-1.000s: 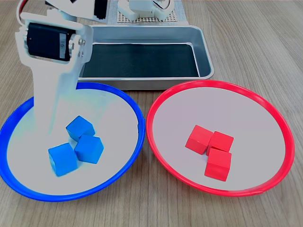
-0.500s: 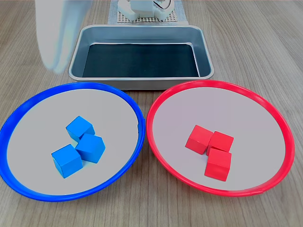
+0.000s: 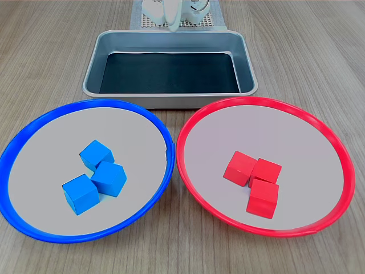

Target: Relocate any blue block in the red dish to the blue dish, correcting any misplacements.

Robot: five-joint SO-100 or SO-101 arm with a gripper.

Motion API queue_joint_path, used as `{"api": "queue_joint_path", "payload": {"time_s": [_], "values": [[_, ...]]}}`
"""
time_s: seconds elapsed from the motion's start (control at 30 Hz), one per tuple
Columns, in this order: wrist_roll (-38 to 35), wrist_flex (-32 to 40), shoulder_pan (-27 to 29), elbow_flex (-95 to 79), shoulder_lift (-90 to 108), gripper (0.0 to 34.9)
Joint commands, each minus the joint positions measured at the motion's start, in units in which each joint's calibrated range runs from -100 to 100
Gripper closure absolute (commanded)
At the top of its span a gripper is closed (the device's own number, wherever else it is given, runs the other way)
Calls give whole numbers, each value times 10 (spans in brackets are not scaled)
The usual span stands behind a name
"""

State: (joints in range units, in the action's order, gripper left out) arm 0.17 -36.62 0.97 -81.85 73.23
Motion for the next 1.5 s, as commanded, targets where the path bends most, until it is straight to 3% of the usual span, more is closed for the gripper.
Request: {"api": "queue_joint_path", "payload": {"time_s": [0.0,0.47,1.47], "values": [[2,-54,6,-42,97,349],[-8,-162,7,-122,225,349],[-9,-163,3,-165,257,349]]}}
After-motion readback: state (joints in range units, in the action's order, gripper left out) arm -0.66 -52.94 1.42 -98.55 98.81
